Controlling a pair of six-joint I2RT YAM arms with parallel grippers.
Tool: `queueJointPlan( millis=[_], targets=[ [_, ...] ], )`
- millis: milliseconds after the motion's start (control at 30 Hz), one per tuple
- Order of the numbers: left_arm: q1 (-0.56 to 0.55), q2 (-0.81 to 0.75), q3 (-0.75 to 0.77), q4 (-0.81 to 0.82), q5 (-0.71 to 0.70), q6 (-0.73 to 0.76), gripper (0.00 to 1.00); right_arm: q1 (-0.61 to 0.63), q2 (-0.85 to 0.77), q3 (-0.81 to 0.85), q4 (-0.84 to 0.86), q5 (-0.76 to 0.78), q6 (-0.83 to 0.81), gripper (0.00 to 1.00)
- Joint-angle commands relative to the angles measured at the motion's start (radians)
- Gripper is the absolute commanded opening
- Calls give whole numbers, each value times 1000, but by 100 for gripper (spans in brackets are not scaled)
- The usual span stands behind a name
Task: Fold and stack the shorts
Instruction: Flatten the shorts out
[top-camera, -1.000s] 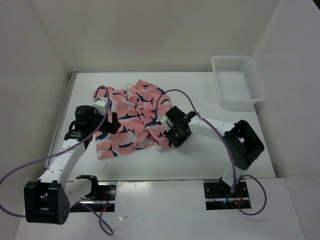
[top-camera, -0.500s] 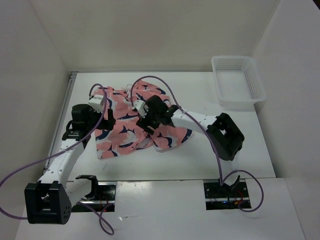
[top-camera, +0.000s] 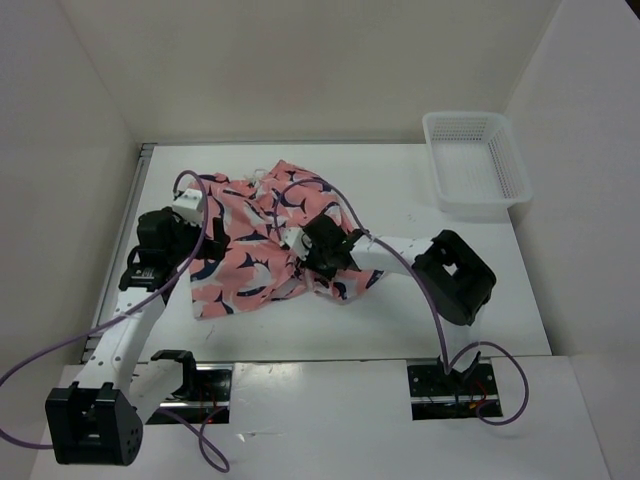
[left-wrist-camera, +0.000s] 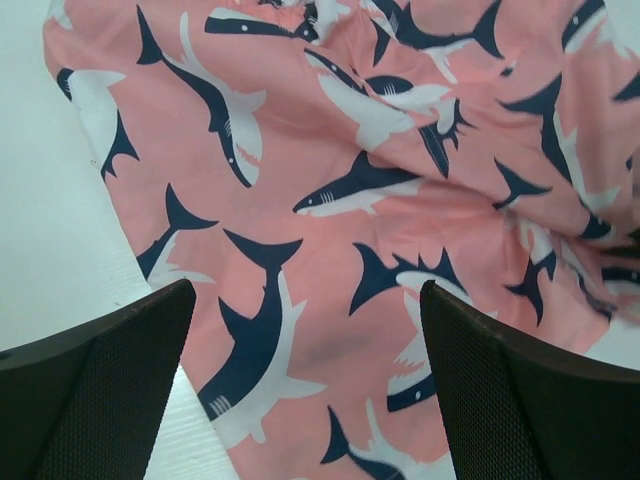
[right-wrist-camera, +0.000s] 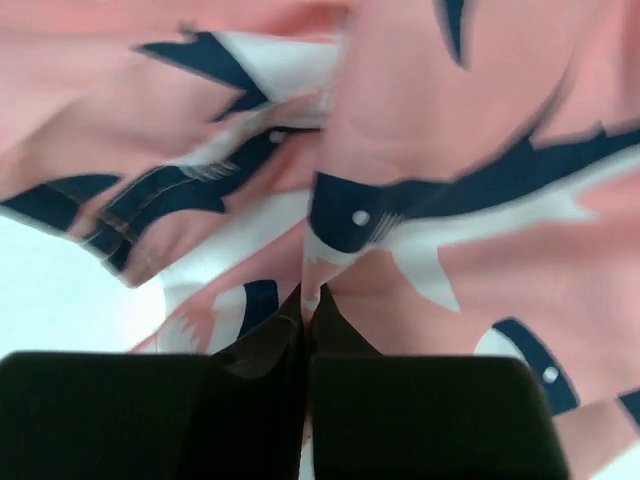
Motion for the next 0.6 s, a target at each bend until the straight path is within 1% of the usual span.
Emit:
queueJointPlan(
  millis=[0,33,67,100,133,167,200,233,267,300,333,400,433,467,500,567],
  targets=[
    [23,-24,29,53,-9,4,100,122,12,124,-76,-181,-12,0],
    [40,-33,29,79,-52,4,100,153,30,174,-76,-218,0,0],
    [52,-43,41,92,-78,4,100,184,91,232,-53,-248,50,0],
    [69,-44,61,103,-103,4,100,236,130,372,-33,-262,81,0],
    [108,-44,76,103,-141,4,100,255,173,451,-13,-263,103,0],
    [133,-53,116,103,-141,4,100,281,266,620,2,-263,140,0],
    [156,-53,138,92,-141,4,100,290,311,709,18,-263,167,4],
    [194,-53,156,63,-141,4,100,290,351,793,27,-243,201,44],
    [208,-44,170,52,-141,4,100,304,383,915,56,-230,253,61],
    [209,-44,181,29,-141,4,100,304,417,950,73,-211,278,71],
    [221,-44,191,29,-141,4,100,304,417,969,84,-160,304,86],
    [231,-57,192,29,-175,4,100,304,388,929,96,-97,304,91],
    [232,-57,192,40,-186,4,100,290,365,897,96,-74,293,91],
    [244,-57,192,40,-186,4,100,276,340,824,96,-57,293,91],
    [256,-57,192,40,-186,4,100,257,292,788,96,-57,293,91],
    [268,-57,192,40,-148,4,100,188,244,697,81,-69,284,91]
  ],
)
